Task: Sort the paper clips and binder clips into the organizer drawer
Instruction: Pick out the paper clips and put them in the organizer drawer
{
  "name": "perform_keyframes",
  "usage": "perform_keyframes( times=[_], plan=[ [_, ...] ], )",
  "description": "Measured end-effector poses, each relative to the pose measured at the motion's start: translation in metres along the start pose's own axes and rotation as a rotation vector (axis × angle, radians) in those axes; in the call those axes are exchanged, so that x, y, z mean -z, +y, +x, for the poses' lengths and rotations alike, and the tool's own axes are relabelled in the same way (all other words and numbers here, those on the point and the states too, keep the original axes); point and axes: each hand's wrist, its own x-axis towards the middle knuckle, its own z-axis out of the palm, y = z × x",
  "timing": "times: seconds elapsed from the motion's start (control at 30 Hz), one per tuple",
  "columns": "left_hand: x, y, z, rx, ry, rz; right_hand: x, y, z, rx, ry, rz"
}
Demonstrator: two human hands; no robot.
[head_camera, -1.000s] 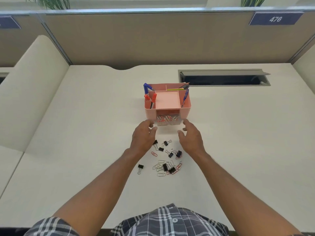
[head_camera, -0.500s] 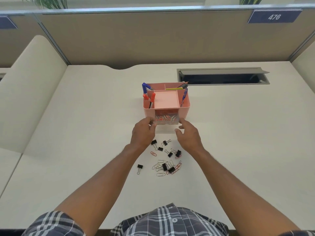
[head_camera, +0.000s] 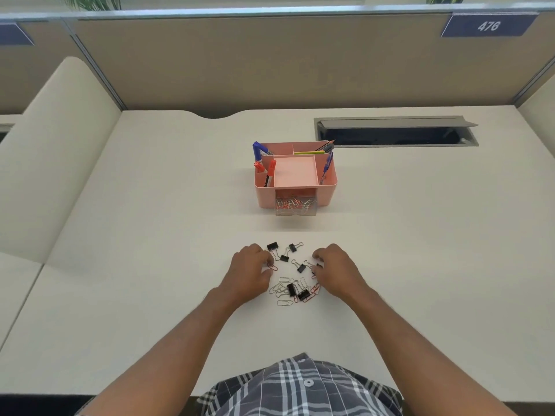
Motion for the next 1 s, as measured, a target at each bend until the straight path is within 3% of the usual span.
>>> perform_keyframes(
  times=[0.37, 0.6, 1.0],
  plan=[
    [-0.005, 0.008, 0.005, 0.004, 0.009, 0.045, 0.010, -0.009, 0.005, 0.005, 0.143, 0.145],
    [-0.007, 0.007, 0.005, -0.001, 0.016, 0.025, 0.003, 0.002, -0.008, -0.025, -0.013, 0.011],
    [-0.007, 0.007, 0.005, -0.004, 0.007, 0.016, -0.006, -0.014, -0.005, 0.051, 0.052, -0.098]
  ],
)
